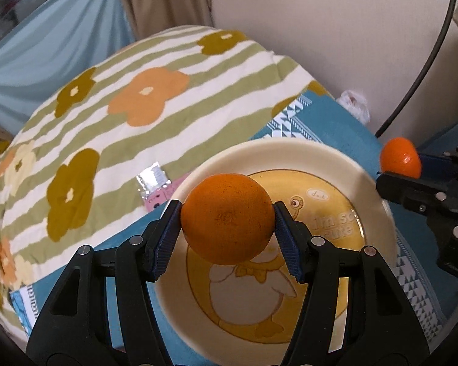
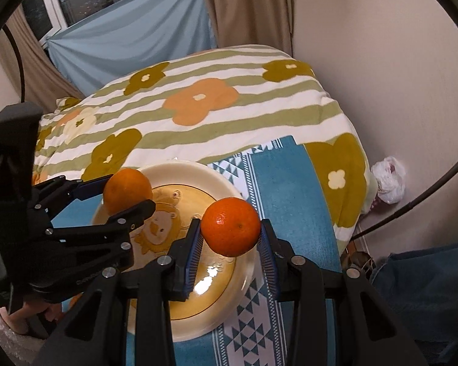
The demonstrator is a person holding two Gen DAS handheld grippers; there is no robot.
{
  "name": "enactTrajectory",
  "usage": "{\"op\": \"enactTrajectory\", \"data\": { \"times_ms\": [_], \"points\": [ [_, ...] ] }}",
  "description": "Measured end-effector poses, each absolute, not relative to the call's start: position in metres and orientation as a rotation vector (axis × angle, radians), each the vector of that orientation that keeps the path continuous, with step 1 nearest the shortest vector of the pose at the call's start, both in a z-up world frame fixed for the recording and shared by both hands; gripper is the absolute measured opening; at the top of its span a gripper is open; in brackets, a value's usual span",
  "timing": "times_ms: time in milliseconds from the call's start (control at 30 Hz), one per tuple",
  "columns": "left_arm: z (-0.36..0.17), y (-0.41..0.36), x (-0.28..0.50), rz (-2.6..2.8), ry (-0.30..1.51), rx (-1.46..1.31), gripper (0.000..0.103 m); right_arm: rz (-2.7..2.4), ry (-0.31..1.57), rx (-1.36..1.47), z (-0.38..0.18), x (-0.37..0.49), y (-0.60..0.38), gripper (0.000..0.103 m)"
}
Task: Organize fruits
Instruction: 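Carry the large orange with the left tool while the right tool carries the tangerine to the bowl, then open the left tool releasing the orange while the right tool releases the tangerine in the bowl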
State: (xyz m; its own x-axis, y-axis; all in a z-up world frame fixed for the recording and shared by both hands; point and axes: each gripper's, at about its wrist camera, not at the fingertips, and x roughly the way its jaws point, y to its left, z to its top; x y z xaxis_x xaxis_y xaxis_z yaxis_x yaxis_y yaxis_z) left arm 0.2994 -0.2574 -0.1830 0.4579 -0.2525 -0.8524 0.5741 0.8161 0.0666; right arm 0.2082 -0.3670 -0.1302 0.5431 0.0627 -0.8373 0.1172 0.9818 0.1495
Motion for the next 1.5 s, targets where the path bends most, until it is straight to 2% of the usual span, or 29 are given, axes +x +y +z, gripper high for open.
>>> {"op": "enactTrajectory", "data": {
  "times_ms": [133,200,233,267,733,1433,1467,1500],
  "points": [
    [-0.187,-0.258,0.299,-0.527,0.984,0.375,0.065,-0.041,1.005,0.212,-0.134,0.209,-0.372,0.034],
    [-0.182,-0.256,0.298,-0.532,0.975,0.366,0.079,-0.042,1.005,0.212,-0.133,0.209,-0.373,0.034],
    [-0.178,-0.254,0.297,-0.529,0.958,0.358,0.098,-0.041,1.004,0.209,-0.131,0.208,-0.374,0.034],
    [-0.173,-0.251,0.296,-0.523,0.936,0.351,0.103,-0.039,1.004,0.205,-0.131,0.208,-0.373,0.034],
    [-0.136,-0.2,0.279,-0.453,0.93,0.284,0.103,0.061,1.008,0.107,-0.128,0.21,-0.357,0.034],
    [-0.143,-0.145,0.251,-0.346,0.962,0.294,0.103,0.224,1.003,-0.084,-0.171,0.242,-0.32,0.034],
    [-0.144,-0.145,0.25,-0.344,0.964,0.299,0.103,0.223,1.004,-0.079,-0.172,0.242,-0.321,0.035],
    [-0.145,-0.145,0.25,-0.336,0.965,0.303,0.103,0.218,0.999,-0.075,-0.172,0.241,-0.322,0.046]
  ]
}}
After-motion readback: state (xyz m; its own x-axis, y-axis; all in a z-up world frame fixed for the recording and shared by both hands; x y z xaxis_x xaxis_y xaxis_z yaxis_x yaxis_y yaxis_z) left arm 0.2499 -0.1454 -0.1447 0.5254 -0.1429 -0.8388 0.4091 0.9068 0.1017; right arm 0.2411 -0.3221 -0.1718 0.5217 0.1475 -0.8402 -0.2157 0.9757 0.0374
